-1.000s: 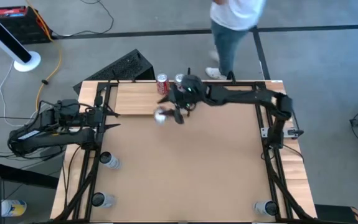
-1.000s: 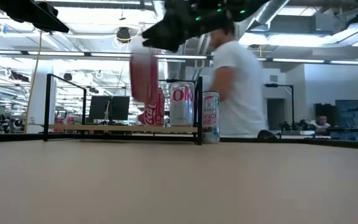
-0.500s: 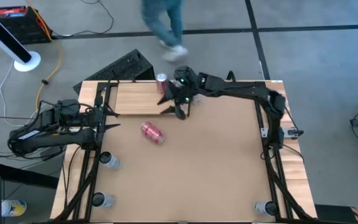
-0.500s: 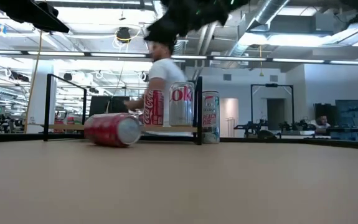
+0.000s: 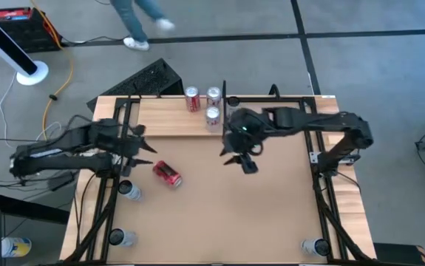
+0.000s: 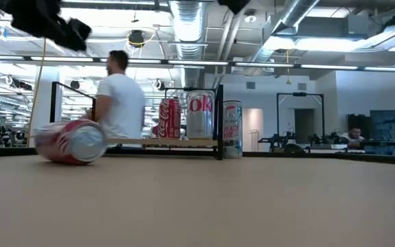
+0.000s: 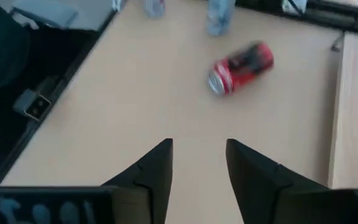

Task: Place canned beverage on shelf
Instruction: Put the red and white soda can on the shelf aligned with the other red and white soda can

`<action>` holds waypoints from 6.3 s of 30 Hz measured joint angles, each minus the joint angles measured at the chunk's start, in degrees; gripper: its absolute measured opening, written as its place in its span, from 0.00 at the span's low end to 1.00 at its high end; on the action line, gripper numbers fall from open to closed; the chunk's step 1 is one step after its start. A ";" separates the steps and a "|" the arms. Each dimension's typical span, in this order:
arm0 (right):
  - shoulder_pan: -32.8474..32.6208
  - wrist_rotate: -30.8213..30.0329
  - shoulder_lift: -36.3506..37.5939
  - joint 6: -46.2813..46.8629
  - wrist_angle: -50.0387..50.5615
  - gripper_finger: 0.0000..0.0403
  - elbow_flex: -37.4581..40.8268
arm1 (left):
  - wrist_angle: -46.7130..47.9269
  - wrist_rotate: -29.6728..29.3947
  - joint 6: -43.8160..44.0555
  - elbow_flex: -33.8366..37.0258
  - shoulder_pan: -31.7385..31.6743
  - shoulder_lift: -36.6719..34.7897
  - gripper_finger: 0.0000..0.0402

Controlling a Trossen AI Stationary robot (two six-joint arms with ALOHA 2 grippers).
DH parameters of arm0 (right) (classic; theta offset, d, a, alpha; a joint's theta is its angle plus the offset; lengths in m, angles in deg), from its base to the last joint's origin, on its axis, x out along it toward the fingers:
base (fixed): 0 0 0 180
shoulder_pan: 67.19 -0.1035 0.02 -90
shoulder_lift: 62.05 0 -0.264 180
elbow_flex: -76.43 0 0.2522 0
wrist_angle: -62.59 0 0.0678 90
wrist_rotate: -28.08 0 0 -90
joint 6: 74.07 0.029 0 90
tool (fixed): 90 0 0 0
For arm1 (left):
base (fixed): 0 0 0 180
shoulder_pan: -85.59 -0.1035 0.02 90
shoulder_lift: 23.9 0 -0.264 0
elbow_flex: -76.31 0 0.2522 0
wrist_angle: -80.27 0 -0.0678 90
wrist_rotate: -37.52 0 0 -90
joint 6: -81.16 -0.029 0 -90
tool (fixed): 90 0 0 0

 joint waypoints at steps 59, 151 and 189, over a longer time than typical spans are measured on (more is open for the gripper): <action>-17.19 -16.11 16.38 12.90 -46.40 0.30 45.56 | 18.05 -31.01 4.12 -26.13 24.54 48.54 0.40; -18.72 -15.68 8.82 12.84 -49.72 0.30 45.56 | 7.85 -14.24 10.78 -25.44 5.62 65.79 0.87; -17.74 -15.94 8.82 12.62 -51.06 0.30 45.56 | 6.33 -10.35 6.62 -26.14 9.51 64.52 0.72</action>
